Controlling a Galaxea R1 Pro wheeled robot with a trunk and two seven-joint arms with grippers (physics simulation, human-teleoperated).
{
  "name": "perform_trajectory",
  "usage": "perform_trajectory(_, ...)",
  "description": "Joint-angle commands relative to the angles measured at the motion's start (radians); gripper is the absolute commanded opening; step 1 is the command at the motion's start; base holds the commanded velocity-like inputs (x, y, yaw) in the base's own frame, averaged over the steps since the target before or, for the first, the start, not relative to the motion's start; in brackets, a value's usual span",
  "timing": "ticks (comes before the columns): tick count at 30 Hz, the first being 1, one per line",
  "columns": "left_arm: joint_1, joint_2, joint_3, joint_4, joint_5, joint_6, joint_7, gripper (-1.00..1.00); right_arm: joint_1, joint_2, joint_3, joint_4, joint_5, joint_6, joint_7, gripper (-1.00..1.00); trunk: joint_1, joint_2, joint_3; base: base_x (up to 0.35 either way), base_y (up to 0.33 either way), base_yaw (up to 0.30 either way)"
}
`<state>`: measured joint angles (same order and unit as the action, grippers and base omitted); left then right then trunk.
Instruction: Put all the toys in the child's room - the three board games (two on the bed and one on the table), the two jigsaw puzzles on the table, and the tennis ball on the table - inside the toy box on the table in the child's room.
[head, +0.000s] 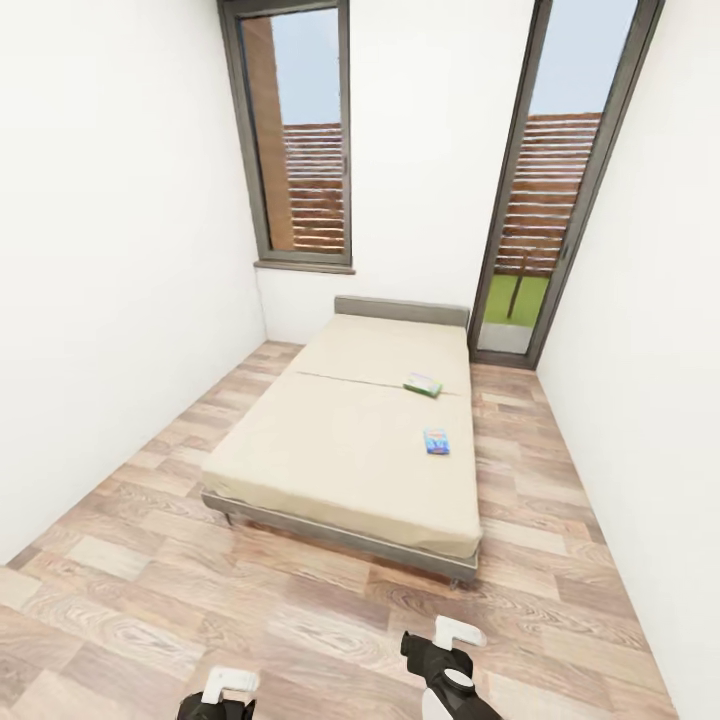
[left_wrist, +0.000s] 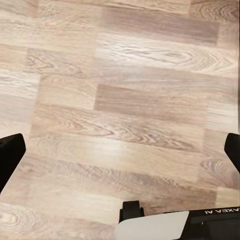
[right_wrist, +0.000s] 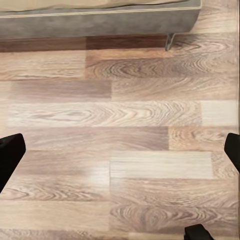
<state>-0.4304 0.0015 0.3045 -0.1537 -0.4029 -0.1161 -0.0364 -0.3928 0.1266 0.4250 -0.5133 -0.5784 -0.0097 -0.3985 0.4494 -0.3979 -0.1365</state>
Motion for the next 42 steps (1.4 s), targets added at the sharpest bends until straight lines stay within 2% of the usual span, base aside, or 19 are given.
perform_trajectory(1,-0.001,0.000,0.008,0.000,-0.008,-0.004,-0.004,1.00,-0.001,-0.001,0.008,-0.001,-0.009,-0.001,-0.008,1.00,0.001,-0.002,-0.002,0.000,0.000,-0.280)
perform_trajectory(42,-0.001,0.000,0.008,0.000,-0.008,-0.004,-0.004,1.00,-0.001,-0.001,0.008,-0.001,-0.010,-0.001,-0.008,1.00,0.001,-0.002,-0.002,0.000,0.000,-0.280)
